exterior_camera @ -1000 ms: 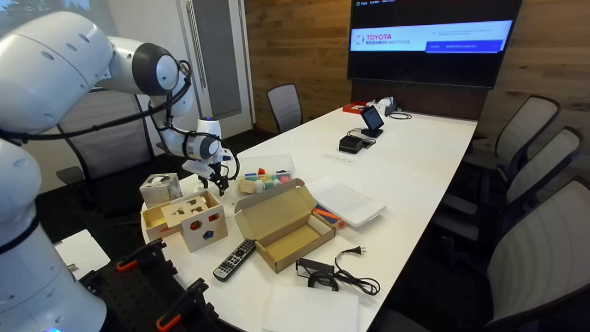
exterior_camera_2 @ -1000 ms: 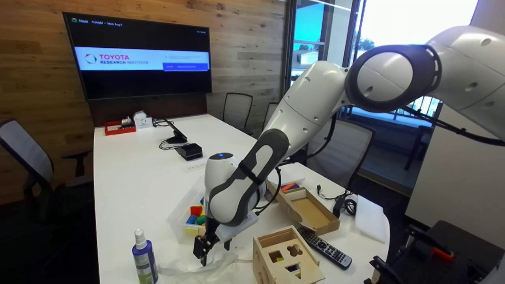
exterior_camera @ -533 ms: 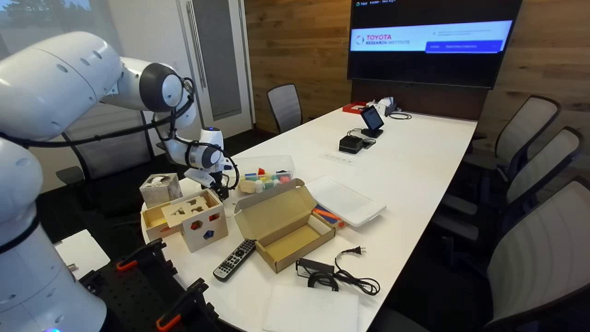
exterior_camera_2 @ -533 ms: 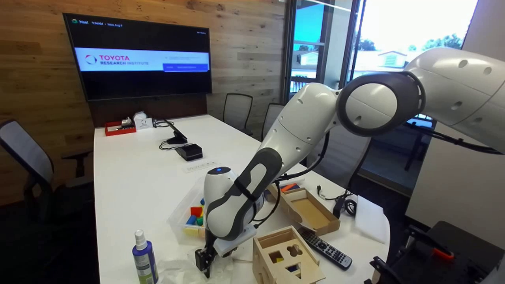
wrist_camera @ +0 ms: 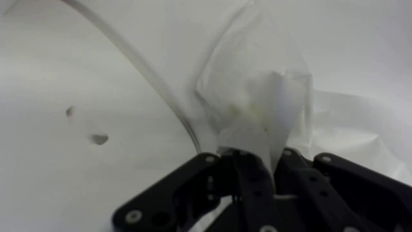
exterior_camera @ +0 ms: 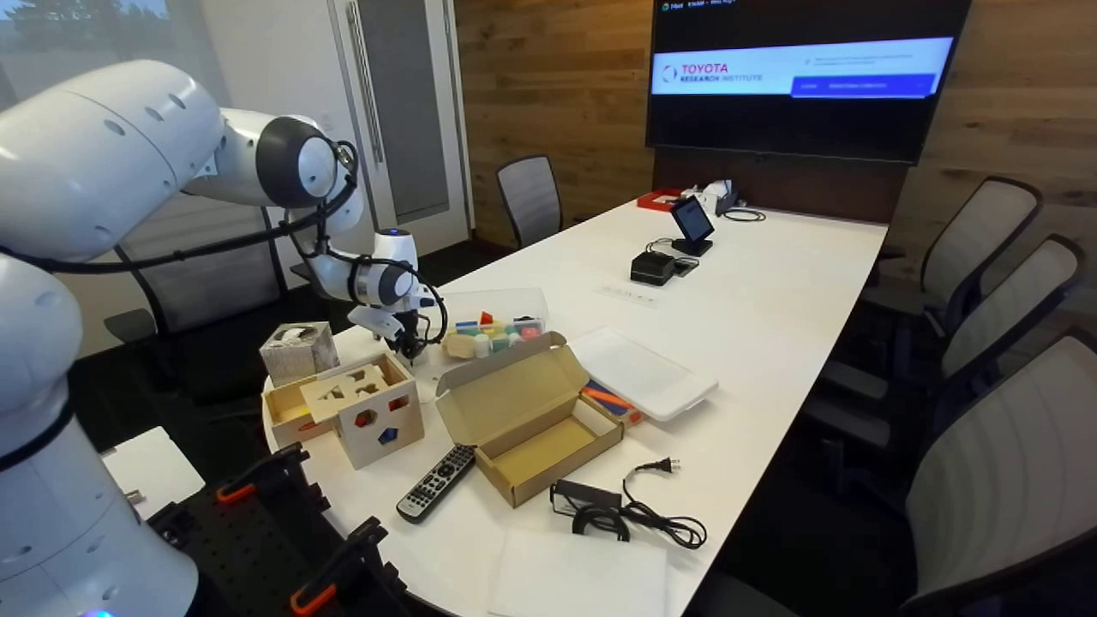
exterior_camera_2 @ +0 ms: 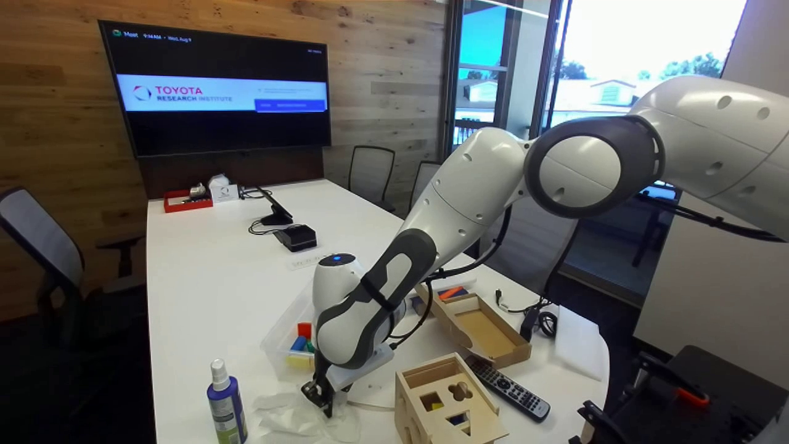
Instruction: Use the napkins to wipe inside the box
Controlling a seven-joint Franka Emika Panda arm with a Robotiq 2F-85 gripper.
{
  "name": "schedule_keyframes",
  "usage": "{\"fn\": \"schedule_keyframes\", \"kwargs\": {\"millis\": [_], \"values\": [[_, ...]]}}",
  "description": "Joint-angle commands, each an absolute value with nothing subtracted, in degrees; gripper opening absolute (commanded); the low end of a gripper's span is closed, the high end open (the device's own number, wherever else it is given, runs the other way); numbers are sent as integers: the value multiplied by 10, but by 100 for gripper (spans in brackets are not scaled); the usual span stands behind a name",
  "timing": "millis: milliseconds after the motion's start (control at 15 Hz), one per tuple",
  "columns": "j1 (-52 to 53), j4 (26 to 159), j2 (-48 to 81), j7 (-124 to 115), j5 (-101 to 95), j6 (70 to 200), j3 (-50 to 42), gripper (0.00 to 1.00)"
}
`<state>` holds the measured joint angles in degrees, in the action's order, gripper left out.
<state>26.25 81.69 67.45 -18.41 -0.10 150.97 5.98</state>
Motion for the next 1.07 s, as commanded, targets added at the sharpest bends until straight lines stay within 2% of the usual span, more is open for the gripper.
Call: {"fn": "schedule_keyframes", "kwargs": {"millis": [0,533,1000], "values": [[272,833,651,-189,-1,1510,48,0],[265,993,455,-181,-27,1484,38,1],[272,1123,254,-324,-65,1345,-24,1]]}}
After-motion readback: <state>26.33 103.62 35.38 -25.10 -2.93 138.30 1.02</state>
